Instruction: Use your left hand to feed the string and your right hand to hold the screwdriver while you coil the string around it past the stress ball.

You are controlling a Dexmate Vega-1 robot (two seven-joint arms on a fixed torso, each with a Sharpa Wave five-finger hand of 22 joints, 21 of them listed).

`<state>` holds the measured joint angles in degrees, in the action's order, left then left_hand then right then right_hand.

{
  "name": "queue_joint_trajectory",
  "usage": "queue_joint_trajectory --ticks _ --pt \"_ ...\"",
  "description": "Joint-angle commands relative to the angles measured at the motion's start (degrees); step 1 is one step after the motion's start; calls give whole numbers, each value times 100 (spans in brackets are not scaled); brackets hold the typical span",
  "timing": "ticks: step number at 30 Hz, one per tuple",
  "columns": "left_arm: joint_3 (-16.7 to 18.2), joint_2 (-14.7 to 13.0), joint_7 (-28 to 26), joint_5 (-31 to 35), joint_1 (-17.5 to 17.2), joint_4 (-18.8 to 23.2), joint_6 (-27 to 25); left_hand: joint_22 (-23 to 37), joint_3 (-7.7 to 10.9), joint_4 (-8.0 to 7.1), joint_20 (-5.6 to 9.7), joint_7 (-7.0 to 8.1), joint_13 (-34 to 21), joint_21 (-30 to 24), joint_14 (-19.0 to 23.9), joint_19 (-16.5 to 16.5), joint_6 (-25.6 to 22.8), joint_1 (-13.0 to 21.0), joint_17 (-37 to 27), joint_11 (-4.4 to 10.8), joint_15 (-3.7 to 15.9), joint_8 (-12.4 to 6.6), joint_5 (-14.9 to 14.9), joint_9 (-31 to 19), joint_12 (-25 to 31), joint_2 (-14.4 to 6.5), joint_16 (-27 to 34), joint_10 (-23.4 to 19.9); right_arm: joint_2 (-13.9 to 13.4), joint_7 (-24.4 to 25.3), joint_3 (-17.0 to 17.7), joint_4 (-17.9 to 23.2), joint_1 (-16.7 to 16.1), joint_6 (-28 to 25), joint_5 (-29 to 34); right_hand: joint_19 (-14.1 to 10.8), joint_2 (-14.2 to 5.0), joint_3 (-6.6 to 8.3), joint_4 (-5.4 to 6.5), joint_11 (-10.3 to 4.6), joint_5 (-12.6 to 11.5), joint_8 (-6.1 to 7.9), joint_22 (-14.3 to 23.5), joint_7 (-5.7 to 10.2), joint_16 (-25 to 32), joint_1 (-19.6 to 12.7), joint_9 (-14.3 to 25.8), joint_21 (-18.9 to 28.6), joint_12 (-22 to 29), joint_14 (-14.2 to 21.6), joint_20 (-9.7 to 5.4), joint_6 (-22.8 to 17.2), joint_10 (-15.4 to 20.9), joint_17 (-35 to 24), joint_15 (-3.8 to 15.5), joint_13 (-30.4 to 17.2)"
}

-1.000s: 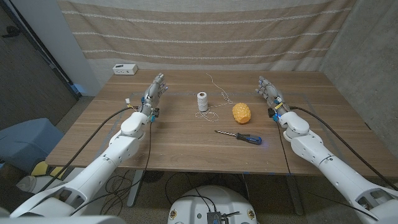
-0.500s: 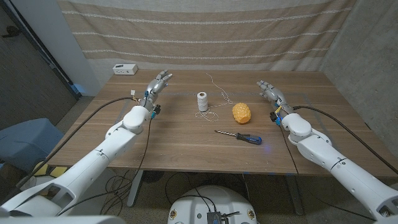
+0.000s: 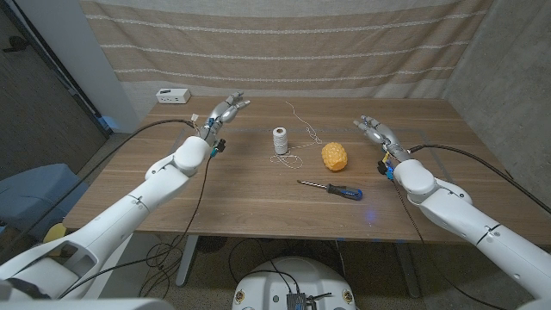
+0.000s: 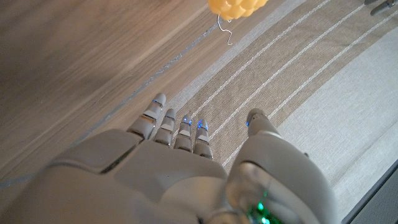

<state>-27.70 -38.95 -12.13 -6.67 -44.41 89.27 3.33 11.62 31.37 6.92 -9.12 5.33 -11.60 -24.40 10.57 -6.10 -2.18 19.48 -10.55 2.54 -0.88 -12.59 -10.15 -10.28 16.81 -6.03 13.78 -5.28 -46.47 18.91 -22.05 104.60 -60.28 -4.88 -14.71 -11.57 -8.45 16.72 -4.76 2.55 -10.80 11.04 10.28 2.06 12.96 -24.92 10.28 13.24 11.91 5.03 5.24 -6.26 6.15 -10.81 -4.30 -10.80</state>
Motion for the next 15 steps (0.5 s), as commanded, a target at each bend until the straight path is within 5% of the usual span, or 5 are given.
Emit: queue_joint_trajectory --ticks 1,15 --pt "-367 -260 208 753 405 307 -401 30 7 81 6 27 -11 -87 160 -167 -61 95 -35 -2 49 10 16 -15 38 38 52 -118 -463 501 62 1096 -486 -1391 701 -44 -6 36 -47 -16 12 32 9 17 21 -112 20 -21 0 23 25 -34 36 -13 28 -18" --pt "-629 -460 505 1537 632 580 -597 43 -32 173 -9 41 -16 -103 171 -188 -132 168 -38 -3 90 18 29 -18 3 138 21 -116 -681 760 -33 2065 -859 -2777 1137 -76 -6 64 -109 -66 20 36 9 53 22 -173 22 -24 -1 76 9 -84 70 -15 72 -21"
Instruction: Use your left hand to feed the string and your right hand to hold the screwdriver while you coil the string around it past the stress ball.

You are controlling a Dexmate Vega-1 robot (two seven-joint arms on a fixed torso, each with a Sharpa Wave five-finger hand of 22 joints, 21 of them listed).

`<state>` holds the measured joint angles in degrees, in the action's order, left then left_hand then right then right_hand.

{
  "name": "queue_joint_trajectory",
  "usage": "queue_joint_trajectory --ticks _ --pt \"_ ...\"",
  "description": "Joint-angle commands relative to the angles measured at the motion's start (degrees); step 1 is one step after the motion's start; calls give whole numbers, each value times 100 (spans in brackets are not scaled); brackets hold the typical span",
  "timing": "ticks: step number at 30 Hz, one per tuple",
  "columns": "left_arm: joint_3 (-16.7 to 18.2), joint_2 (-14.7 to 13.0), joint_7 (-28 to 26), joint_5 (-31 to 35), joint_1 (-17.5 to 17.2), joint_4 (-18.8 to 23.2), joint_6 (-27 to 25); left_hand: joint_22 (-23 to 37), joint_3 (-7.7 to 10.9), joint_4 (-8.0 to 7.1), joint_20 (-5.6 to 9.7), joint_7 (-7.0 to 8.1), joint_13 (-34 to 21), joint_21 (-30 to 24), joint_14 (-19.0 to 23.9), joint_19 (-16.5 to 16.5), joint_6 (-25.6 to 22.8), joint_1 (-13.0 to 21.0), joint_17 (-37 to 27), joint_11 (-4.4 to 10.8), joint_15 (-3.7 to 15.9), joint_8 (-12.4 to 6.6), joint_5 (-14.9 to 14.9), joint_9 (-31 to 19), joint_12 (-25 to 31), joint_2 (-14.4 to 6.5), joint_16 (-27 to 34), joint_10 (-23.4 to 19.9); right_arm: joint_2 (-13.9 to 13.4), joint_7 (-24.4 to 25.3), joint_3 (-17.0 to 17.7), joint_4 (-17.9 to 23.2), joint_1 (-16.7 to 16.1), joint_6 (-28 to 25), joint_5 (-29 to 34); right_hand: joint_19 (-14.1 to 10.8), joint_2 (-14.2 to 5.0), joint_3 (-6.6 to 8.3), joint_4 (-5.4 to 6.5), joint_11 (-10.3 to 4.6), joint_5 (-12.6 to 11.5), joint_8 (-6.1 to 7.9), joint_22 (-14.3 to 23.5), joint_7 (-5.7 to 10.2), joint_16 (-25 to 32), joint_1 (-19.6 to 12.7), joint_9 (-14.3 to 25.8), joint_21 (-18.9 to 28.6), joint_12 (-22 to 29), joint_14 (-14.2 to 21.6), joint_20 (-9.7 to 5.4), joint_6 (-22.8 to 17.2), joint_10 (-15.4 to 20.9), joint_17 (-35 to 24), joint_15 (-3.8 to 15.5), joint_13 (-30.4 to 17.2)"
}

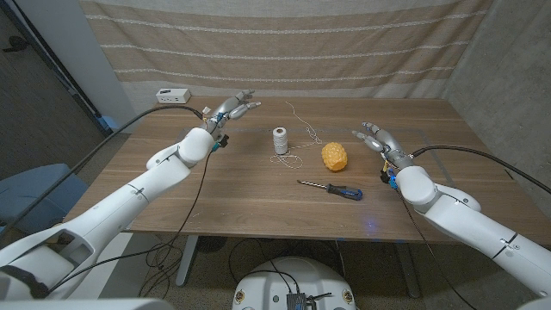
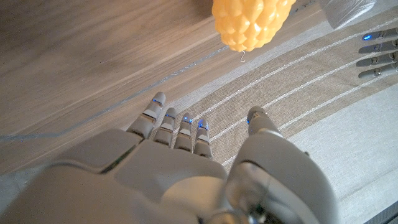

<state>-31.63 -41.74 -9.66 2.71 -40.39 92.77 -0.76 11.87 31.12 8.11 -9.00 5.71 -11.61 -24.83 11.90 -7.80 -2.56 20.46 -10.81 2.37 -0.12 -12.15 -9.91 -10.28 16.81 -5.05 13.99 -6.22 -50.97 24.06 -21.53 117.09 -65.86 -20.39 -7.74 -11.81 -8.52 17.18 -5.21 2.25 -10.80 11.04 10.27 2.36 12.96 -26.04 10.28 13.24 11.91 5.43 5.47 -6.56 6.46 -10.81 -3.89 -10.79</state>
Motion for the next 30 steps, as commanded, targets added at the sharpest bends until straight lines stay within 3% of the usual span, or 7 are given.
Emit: queue_joint_trajectory --ticks 1,8,12,14,22,30 --pt "-253 -188 266 659 245 235 -190 18 -8 67 -20 -6 -16 -60 4 -17 -114 87 -12 13 25 -29 6 -19 -7 48 -18 -10 -249 253 -105 885 -313 -1335 478 -59 3 20 -68 -36 21 36 9 17 22 -66 23 -22 -1 40 -17 -56 43 -16 33 -22" --pt "-415 -242 370 1170 392 295 -306 19 -19 125 -8 -36 -20 -69 -59 -38 -228 186 -8 2 89 -41 3 -22 -61 88 -71 57 -332 322 -218 1286 -419 -1921 680 -77 5 35 -102 -31 26 42 9 25 28 -101 24 -24 2 83 -17 -95 72 -17 80 -23" --pt "-540 -264 561 1449 526 332 -380 -6 -70 170 -16 -65 -26 -323 215 -731 -266 425 5 29 340 22 -3 -28 -60 184 -36 -137 -413 357 -308 1577 -488 -2361 820 -99 2 45 -124 -67 27 42 9 34 30 -124 25 -23 -3 107 -23 -112 77 -19 103 -24" --pt "-565 -263 624 1511 566 323 -353 -15 -92 170 -10 -65 -28 -358 314 -835 -279 463 4 16 373 28 -1 -29 -42 208 -9 -225 -423 392 -304 1674 -553 -2472 837 -104 5 48 -133 -72 27 42 9 32 29 -133 26 -23 -2 112 -25 -117 84 -19 114 -25" --pt "-637 -256 878 1694 718 286 -252 -26 -148 164 -28 -56 -29 -349 385 -836 -366 486 3 73 374 12 3 -30 -36 289 -1 -301 -558 317 -483 2041 -575 -3091 939 -116 15 57 -164 -94 28 41 9 42 26 -163 27 -28 -8 132 -33 -138 90 -19 134 -26" --pt "-747 -227 1162 1889 878 240 -169 -36 -219 157 -22 -46 -31 -321 395 -794 -470 488 2 61 401 -8 -2 -30 -43 403 -20 -347 -658 212 -836 2327 -378 -3695 1090 -131 21 63 -189 -106 32 37 8 46 20 -187 28 -31 -16 142 -36 -148 89 -22 159 -27"
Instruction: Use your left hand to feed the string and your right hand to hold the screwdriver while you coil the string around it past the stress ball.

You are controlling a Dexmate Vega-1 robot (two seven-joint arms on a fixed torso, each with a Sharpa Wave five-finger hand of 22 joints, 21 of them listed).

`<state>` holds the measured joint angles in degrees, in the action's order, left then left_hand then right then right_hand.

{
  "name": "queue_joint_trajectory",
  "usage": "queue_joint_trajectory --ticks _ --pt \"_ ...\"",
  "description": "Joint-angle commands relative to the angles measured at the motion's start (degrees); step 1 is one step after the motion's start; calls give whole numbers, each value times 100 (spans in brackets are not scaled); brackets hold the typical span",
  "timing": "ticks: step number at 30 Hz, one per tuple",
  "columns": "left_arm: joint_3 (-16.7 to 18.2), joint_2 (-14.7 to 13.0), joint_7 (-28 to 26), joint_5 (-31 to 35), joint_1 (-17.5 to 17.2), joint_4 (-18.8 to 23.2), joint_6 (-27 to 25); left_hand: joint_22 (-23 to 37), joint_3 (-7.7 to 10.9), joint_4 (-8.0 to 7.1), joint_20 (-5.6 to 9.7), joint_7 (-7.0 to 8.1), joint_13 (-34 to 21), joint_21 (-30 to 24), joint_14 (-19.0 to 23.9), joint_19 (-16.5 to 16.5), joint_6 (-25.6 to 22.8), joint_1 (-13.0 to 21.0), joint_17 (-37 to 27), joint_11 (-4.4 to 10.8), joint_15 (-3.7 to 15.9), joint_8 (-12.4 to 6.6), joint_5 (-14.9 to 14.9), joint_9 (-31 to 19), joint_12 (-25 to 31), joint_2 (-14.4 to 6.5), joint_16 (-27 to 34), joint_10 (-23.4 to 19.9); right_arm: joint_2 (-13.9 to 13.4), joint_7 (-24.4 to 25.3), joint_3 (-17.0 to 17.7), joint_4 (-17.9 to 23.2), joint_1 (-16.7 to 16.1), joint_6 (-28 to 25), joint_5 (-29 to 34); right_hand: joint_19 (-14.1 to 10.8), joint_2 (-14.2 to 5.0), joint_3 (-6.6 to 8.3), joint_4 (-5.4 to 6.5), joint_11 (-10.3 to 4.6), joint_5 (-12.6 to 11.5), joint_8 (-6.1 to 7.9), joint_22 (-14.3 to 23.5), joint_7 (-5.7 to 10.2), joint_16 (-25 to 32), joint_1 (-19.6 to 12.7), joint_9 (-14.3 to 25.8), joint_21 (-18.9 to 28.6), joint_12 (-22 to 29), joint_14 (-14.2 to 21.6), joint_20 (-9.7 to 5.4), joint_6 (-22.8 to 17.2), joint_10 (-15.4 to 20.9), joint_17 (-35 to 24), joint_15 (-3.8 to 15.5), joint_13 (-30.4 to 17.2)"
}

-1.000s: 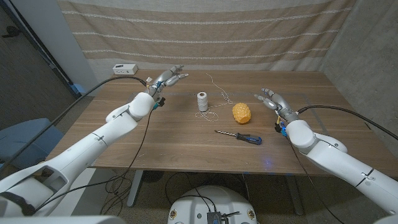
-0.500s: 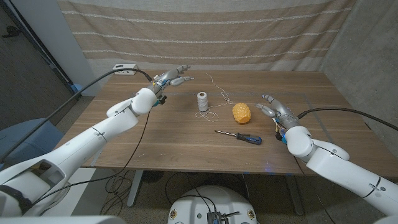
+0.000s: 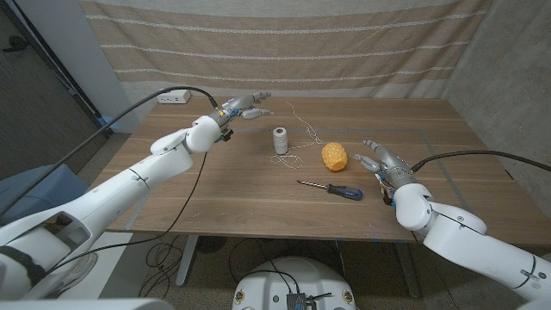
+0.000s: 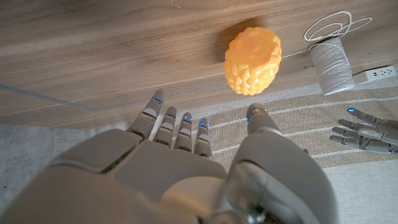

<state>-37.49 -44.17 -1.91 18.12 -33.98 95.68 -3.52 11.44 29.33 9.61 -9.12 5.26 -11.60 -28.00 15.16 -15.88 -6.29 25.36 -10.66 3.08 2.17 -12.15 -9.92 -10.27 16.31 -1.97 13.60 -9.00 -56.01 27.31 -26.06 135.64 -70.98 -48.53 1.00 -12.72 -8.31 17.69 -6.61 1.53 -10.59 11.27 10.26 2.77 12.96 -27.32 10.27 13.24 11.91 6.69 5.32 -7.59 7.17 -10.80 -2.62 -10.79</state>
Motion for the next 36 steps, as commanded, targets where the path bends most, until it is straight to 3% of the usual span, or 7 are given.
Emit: queue_joint_trajectory --ticks 1,5,14,22,23,32,36 --pt "-174 23 439 350 266 -69 133 7 -48 5 -3 6 -33 -3 69 15 -108 -3 -13 -10 177 -10 -2 -31 5 106 18 -69 -160 -111 -433 498 162 -945 244 -41 -1 14 -53 -45 10 14 9 5 20 -62 29 -31 -21 18 -23 -47 6 -23 41 -27" --pt "-239 55 621 406 377 -125 218 0 -149 -23 66 -4 -37 -29 156 -88 -350 -26 -25 -10 190 -66 -14 -32 -2 240 29 -134 -205 -130 -557 592 224 -1086 290 -56 9 23 -80 -63 11 17 9 -9 11 -92 30 -32 -38 21 -27 -68 -27 -20 51 -28" --pt "-382 130 850 700 550 -147 223 1 -228 -29 130 3 -55 -55 404 -191 -529 67 -58 -54 196 -73 -52 -34 55 303 117 -385 -284 -310 -1072 815 605 -1658 444 -124 63 58 -186 -61 17 42 6 -51 25 -219 35 -29 -16 143 -67 -192 55 -10 183 -30" --pt "-453 219 1003 788 665 -268 282 2 -291 12 156 31 -75 -26 428 -137 -561 178 -78 -63 231 -50 -88 -34 44 438 121 -408 -349 -480 -1572 922 1027 -2070 565 -198 189 66 -288 -10 27 34 5 -86 77 -371 40 -34 80 370 -78 -234 367 -19 336 -47" --pt "-460 230 1023 786 680 -287 291 2 -314 1 175 38 -79 -16 415 -116 -541 173 -86 -61 231 -35 -93 -35 27 466 118 -374 -362 -525 -1658 927 1109 -2117 582 -211 198 66 -289 44 28 52 6 -110 90 -390 41 -35 101 407 -78 -291 436 -26 348 -53" --pt "-475 293 1038 817 724 -352 327 6 -414 -76 229 62 -97 29 346 -20 -505 91 -128 -60 214 7 -116 -37 -2 553 100 -338 -458 -884 -2674 1065 1975 -2714 888 -374 376 33 -316 18 13 146 11 -182 193 -529 52 -9 200 709 -123 -669 735 -84 487 -96" --pt "-489 324 1067 839 739 -352 271 7 -425 -98 235 59 -101 34 338 -11 -496 73 -139 -69 216 16 -124 -38 -7 548 100 -334 -478 -1014 -3067 1064 2324 -2871 972 -538 429 22 -300 59 -23 132 20 -207 328 -626 58 28 337 1011 -183 -781 1028 -167 536 -150"
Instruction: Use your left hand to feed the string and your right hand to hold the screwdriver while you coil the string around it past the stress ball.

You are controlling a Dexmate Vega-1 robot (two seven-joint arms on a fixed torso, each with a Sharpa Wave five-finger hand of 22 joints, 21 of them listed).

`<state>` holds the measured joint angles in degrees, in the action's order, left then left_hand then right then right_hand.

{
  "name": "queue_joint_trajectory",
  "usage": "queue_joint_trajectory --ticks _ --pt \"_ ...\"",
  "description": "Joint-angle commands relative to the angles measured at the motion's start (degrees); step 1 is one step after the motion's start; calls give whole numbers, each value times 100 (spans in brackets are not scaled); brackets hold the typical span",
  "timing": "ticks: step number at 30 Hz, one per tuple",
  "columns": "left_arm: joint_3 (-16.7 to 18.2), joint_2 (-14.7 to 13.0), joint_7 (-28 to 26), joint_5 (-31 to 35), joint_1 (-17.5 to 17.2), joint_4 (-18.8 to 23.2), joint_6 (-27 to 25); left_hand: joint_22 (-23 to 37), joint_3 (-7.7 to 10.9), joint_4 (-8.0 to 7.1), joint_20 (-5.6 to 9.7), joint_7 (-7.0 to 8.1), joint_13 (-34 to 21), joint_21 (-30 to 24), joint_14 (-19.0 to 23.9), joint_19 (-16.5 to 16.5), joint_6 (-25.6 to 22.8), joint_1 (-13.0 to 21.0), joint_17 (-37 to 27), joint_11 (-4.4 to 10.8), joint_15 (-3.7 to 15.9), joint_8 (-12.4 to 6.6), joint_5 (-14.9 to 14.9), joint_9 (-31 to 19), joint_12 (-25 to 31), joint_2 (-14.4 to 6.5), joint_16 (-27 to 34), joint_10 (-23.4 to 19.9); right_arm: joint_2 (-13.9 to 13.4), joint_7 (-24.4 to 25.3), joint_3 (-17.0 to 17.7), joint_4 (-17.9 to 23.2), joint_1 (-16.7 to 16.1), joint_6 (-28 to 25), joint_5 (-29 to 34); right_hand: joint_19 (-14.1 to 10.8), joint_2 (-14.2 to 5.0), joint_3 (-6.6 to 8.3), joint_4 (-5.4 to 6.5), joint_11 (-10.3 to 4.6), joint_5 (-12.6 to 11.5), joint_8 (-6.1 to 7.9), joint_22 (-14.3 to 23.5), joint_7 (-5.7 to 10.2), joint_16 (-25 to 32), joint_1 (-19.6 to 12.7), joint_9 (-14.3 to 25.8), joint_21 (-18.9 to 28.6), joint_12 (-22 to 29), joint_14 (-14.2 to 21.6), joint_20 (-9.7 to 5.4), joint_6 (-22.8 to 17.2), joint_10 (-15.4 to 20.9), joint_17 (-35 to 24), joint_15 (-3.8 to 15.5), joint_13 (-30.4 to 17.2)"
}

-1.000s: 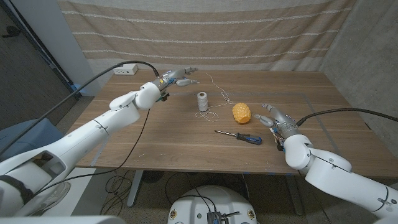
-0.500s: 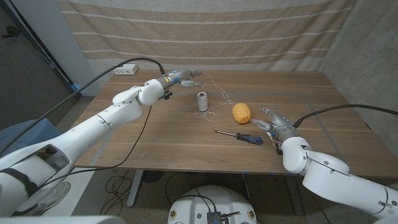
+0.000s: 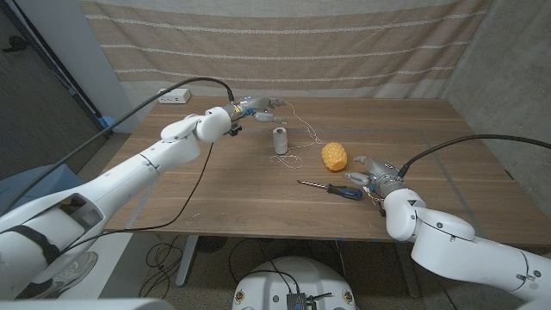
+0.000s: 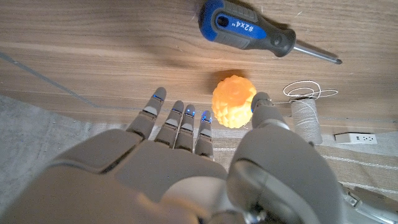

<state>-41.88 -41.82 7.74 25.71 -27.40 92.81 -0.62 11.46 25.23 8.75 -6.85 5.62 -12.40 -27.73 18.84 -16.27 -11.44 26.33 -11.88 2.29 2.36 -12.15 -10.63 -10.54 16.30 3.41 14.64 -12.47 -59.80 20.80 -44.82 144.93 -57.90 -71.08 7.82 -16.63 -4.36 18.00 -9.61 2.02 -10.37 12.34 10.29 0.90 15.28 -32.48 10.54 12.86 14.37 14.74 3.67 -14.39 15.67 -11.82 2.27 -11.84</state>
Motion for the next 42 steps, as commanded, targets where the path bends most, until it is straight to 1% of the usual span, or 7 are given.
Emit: queue_joint_trajectory --ticks 1,13,21,26,32,35,42 --pt "-58 96 110 95 85 -60 -40 5 -18 -18 10 25 -22 8 -28 30 21 -29 -21 14 197 18 -54 -10 -7 8 -3 11 -119 -421 -1346 140 1146 -655 331 -196 41 -12 3 -2 -49 22 20 -28 126 -122 32 83 113 268 -38 -117 215 -80 44 -54" --pt "-31 74 123 78 48 19 -96 10 -69 -72 57 28 -35 17 -46 44 32 -96 -48 42 194 37 -72 -12 -18 22 -4 10 -73 -1299 -2305 71 1750 -891 1386 -696 368 -56 -82 -9 -211 133 64 -55 523 -681 70 224 479 840 -182 -706 675 -467 202 -216" --pt "-19 70 141 50 37 36 -109 13 -94 -95 55 22 -42 15 -41 33 51 -125 -60 45 201 52 -84 -12 -27 30 -1 16 633 -5049 -2346 -673 1221 -891 5810 -784 526 3 -104 -346 -341 225 78 267 625 -1332 86 235 632 776 -233 -1127 836 -699 344 -277" --pt "-12 74 136 28 36 30 -98 16 -116 -120 57 18 -48 17 -49 34 52 -158 -70 41 197 57 -92 -13 -30 30 -2 11 889 -5786 -2312 -1051 1060 -714 6952 -784 566 14 -94 -395 -399 212 81 399 616 -1542 87 229 651 661 -263 -1148 840 -768 384 -289" --pt "17 54 179 -54 25 25 -95 18 -160 -150 66 20 -55 18 -55 31 96 -215 -82 7 206 80 -100 -13 -42 56 -2 25 1263 -4601 -1620 -1528 156 45 7447 -1329 198 145 -28 -707 -561 621 109 683 1257 -2624 93 465 1078 1603 -613 -2461 1910 -1232 899 -313" --pt "35 40 195 -95 15 30 -106 20 -188 -172 67 15 -59 19 -65 31 107 -256 -89 21 204 87 -104 -13 -43 70 -4 21 1369 -2850 -1125 -1650 -448 539 7018 -2240 -198 58 -52 -599 -257 1270 347 490 2726 -3770 137 1166 1952 3280 -857 -4353 3884 -2334 1051 -609" --pt "33 20 179 -80 2 47 -135 23 -242 -218 71 3 -68 19 -82 25 146 -339 -98 10 192 104 -115 -13 -53 88 -9 29 1578 44 -4 -1696 -1421 1664 5783 -2596 -114 -149 27 -588 -215 1288 710 357 3130 -4048 83 1816 2023 3915 -1413 -4784 4323 -2858 1065 -585"
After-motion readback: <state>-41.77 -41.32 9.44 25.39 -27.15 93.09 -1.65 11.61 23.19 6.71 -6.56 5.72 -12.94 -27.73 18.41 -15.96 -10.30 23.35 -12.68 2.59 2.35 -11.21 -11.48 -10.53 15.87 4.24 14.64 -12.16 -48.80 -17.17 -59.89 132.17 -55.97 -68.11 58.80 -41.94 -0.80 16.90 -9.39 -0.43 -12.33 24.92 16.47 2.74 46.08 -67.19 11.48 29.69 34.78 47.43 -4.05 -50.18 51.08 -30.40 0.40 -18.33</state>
